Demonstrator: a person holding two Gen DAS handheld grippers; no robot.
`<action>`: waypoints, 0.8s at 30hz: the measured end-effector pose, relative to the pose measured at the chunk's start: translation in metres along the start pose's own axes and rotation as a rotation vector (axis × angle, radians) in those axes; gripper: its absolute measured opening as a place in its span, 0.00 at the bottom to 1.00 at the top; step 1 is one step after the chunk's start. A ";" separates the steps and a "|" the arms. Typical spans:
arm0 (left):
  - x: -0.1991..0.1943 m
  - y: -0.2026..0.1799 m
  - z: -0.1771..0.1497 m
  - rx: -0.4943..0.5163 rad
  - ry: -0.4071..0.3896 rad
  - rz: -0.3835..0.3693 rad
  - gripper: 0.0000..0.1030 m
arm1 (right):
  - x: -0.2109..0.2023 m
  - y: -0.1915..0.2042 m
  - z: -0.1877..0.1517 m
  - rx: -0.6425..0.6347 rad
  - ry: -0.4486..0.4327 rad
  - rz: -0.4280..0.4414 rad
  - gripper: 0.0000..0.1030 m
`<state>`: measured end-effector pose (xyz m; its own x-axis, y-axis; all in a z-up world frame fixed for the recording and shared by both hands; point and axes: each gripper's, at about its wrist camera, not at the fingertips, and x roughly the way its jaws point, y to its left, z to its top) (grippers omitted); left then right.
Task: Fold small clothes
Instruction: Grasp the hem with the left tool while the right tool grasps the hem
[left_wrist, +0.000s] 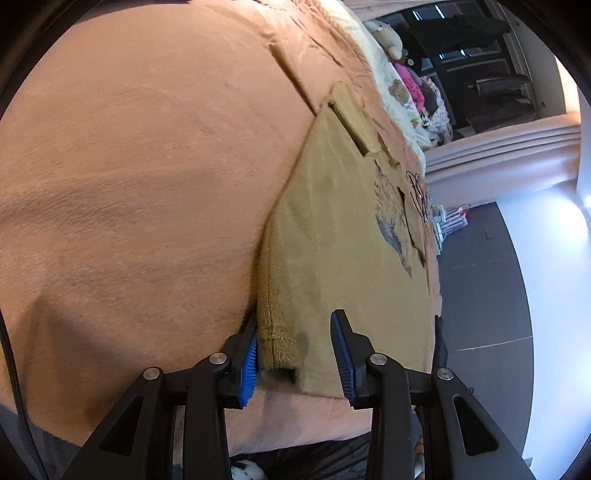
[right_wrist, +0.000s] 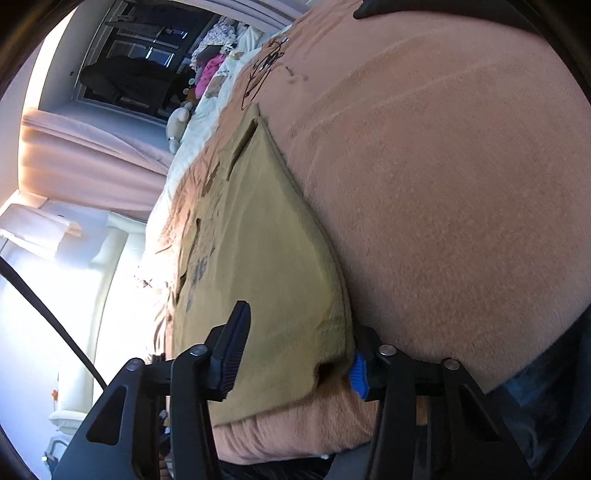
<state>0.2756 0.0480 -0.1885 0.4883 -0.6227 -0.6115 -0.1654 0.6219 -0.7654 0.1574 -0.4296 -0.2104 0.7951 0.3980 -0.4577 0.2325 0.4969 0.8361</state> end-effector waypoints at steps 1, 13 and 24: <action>0.002 -0.001 0.002 0.002 -0.001 0.014 0.36 | 0.000 0.004 -0.001 -0.002 -0.001 -0.004 0.42; -0.013 -0.001 0.015 0.019 -0.068 0.105 0.06 | -0.017 0.031 0.000 -0.024 -0.028 -0.059 0.01; -0.067 -0.029 0.019 0.075 -0.149 0.032 0.05 | -0.062 0.066 -0.027 -0.107 -0.041 0.033 0.01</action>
<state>0.2640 0.0807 -0.1210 0.6064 -0.5281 -0.5945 -0.1210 0.6776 -0.7254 0.1087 -0.4007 -0.1352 0.8239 0.3850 -0.4160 0.1467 0.5641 0.8126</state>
